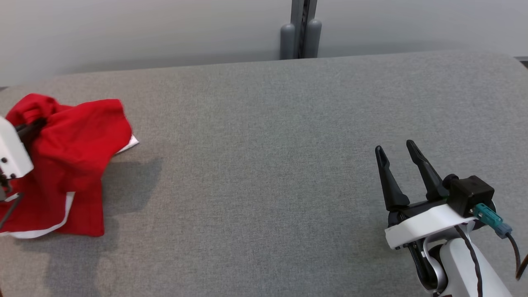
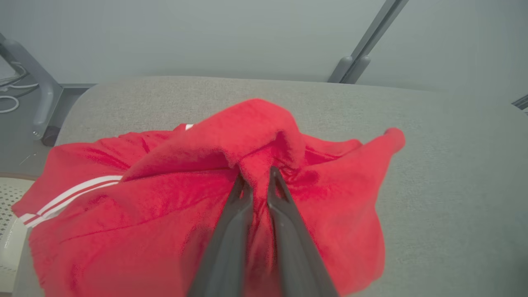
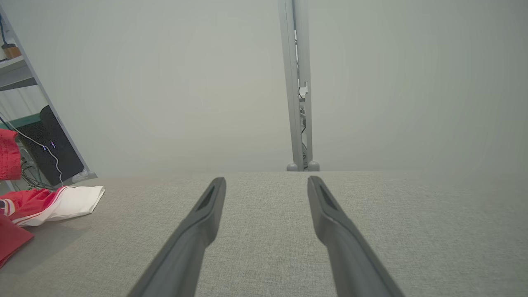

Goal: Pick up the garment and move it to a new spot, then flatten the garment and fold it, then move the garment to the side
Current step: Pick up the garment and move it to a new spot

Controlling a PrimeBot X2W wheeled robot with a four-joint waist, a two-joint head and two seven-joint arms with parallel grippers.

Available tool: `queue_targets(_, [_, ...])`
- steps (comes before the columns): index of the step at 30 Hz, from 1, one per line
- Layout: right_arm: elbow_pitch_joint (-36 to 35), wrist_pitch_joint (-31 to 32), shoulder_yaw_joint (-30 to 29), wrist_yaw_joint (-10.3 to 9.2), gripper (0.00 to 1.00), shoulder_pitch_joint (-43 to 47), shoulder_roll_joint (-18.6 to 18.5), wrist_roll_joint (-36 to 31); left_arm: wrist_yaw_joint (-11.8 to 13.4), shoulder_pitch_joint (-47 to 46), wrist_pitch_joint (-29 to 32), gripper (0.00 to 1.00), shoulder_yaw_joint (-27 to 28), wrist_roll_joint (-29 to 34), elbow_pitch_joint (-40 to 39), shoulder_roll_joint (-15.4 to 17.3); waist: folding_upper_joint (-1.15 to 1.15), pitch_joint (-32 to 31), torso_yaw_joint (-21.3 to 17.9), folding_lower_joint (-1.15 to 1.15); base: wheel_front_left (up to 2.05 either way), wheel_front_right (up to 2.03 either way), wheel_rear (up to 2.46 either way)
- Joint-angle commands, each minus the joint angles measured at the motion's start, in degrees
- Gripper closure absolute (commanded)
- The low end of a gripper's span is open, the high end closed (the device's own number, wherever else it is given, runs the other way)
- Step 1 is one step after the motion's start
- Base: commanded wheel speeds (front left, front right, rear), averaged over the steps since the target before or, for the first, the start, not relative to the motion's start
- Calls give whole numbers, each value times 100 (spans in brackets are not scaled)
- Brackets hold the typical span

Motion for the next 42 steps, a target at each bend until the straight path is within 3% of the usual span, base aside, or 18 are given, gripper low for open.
queue_targets(1, [35,-34,-22,13,0,91,-25,12,-17,110,66,100,-70,-62,-234,-56,0,-124,-59,0,0,0,0])
queue_targets(9, [12,-34,-115,13,0,124,41,15,17,288,350,100,-424,-230,-1503,-373,0,-263,-406,0,0,0,0])
queue_targets(15, [-2,-34,-207,13,0,127,62,20,153,547,324,100,-828,-234,-1895,-912,0,-208,-723,0,0,0,0])
queue_targets(27, [-64,-34,-199,13,0,-90,20,29,237,449,-997,100,-1601,335,-955,-2215,0,134,-1305,0,0,0,0])
queue_targets(33, [-67,-34,-180,13,0,-173,16,58,130,59,-1450,100,-1794,348,-104,-2511,0,268,-1510,0,0,0,0])
queue_targets(34, [-65,-34,-179,13,0,-173,18,56,133,-7,-1531,93,-1826,323,64,-2557,0,287,-1543,0,0,0,0])
queue_targets(35, [-61,-34,-180,13,0,-179,21,52,113,-87,-1608,50,-1879,317,225,-2600,0,303,-1570,0,0,0,0])
queue_targets(36, [-61,-34,-172,13,0,-188,25,59,87,-172,-1693,0,-1943,319,356,-2635,0,326,-1597,0,0,0,0])
queue_targets(42, [-82,-34,-254,13,0,-142,36,39,16,-492,-2240,0,-2228,219,797,-2702,0,368,-1542,0,0,0,0])
